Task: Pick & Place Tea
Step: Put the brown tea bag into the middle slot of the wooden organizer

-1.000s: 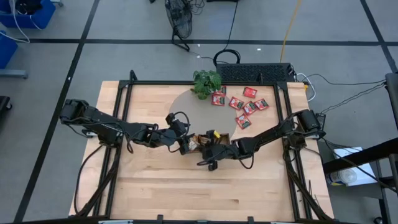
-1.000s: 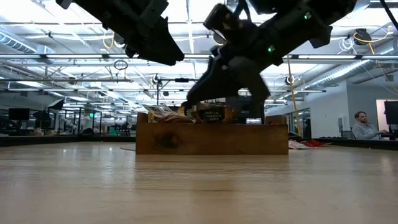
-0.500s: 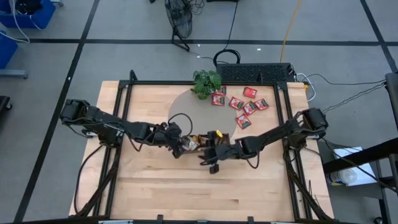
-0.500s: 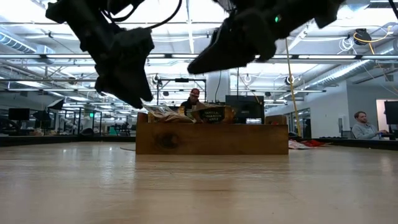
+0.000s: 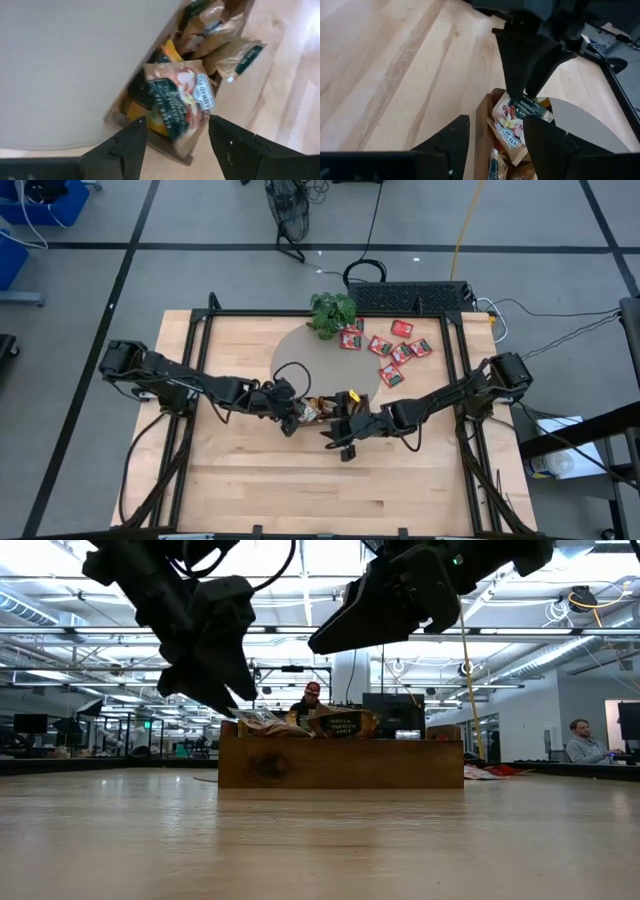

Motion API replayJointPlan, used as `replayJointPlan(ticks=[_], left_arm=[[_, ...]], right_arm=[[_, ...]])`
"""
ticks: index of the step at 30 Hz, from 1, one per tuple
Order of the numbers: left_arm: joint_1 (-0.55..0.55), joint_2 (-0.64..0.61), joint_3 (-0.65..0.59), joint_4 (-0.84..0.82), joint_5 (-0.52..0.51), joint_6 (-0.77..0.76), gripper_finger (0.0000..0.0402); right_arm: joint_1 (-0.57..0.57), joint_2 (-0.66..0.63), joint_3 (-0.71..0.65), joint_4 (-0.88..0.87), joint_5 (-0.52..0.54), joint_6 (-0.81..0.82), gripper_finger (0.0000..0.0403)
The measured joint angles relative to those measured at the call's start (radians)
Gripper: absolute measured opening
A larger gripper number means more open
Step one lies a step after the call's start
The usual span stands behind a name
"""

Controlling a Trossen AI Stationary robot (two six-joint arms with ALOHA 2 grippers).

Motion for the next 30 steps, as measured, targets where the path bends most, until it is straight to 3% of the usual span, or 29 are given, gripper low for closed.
replayJointPlan(ticks=[5, 13, 17, 22, 30], left_arm=[[0.002, 0.033, 0.001, 0.042, 0.051, -0.001, 0.0216], [0.001, 0.042, 0.001, 0.057, 0.052, 0.006, 0.0207], [0.001, 0.042, 0.0, 0.053, 0.053, 0.038, 0.0147], [0.0, 0.042, 0.0, 0.076, 0.059, 0.098, 0.0022], [-0.05, 0.018, 0.002, 0.15, 0.081, 0.26, 0.0004]], right_arm=[[0.007, 0.0, 0.0, 0.004, 0.0, 0.0, 0.0169], [0.013, 0.0, 0.0, 0.006, 0.0, 0.0, 0.0169], [0.013, 0.0, 0.0, 0.006, 0.001, 0.0, 0.0169], [0.013, 0.0, 0.0, 0.006, 0.001, 0.001, 0.0169], [0.026, -0.005, 0.0, -0.04, 0.001, 0.054, 0.0169]])
